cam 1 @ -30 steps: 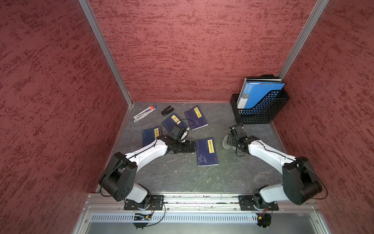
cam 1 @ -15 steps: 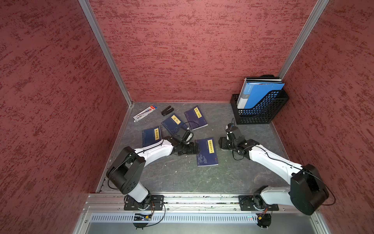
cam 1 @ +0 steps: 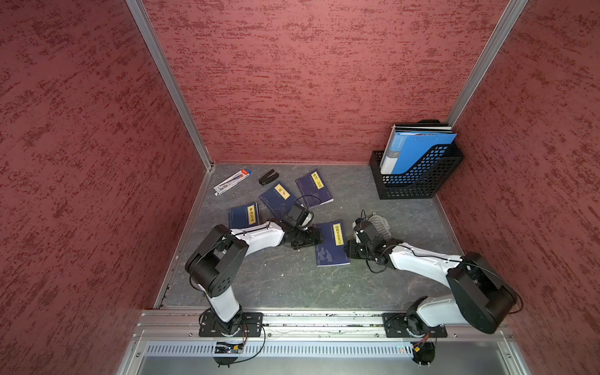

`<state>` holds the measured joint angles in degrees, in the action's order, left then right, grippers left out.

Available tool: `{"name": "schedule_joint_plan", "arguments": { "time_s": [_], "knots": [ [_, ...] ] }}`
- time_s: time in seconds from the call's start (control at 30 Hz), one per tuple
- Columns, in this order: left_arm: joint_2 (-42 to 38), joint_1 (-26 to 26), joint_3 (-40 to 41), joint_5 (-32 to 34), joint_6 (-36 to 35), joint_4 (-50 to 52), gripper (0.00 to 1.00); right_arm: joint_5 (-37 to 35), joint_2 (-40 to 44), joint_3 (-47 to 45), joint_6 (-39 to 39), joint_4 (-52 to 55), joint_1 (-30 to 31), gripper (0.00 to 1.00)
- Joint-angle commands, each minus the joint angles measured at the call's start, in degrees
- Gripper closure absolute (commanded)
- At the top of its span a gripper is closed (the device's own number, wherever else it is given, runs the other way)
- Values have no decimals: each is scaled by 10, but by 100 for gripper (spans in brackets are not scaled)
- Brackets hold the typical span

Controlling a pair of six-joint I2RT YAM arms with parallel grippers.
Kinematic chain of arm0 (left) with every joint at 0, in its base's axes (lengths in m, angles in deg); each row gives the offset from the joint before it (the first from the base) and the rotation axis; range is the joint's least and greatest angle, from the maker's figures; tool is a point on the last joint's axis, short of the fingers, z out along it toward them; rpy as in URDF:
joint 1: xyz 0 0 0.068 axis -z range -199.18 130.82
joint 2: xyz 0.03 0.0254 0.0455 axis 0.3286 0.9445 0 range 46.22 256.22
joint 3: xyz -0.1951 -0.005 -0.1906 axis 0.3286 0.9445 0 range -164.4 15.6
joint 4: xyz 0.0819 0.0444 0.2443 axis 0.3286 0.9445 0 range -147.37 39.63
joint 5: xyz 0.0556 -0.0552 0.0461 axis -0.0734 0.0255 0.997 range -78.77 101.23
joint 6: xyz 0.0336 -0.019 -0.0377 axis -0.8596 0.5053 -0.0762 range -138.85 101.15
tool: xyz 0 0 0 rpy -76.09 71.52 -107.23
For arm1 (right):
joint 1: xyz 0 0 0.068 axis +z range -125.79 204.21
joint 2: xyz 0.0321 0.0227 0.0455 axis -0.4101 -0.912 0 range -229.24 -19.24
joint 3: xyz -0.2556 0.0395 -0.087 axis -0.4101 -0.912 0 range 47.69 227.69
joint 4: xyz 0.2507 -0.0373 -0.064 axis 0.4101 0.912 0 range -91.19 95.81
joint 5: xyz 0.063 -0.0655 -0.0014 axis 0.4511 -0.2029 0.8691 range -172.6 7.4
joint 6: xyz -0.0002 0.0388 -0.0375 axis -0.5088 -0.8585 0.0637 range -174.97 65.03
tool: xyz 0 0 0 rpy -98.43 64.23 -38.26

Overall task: Wipe the cover of the book
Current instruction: Pick up the book from the center of the board.

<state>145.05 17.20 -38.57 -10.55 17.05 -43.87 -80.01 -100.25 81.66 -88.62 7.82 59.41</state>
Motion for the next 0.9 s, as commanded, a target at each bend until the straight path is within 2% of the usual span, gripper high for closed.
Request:
{"name": "schedule_joint_plan", "arguments": {
  "time_s": [0.0, 0.47, 0.87],
  "knots": [
    [16, 0, -17, -23, 10, -21, 19, 3, -7, -6, -15, -28, 6, 62],
    [46, 5, -7, -74, 39, -75, 28, 1, -56, -9, -26, -36, 10, 74],
    [21, -7, 39, -120, 95, -225, 42, 14, -66, -23, -39, -57, 19, 79]
  ]
}}
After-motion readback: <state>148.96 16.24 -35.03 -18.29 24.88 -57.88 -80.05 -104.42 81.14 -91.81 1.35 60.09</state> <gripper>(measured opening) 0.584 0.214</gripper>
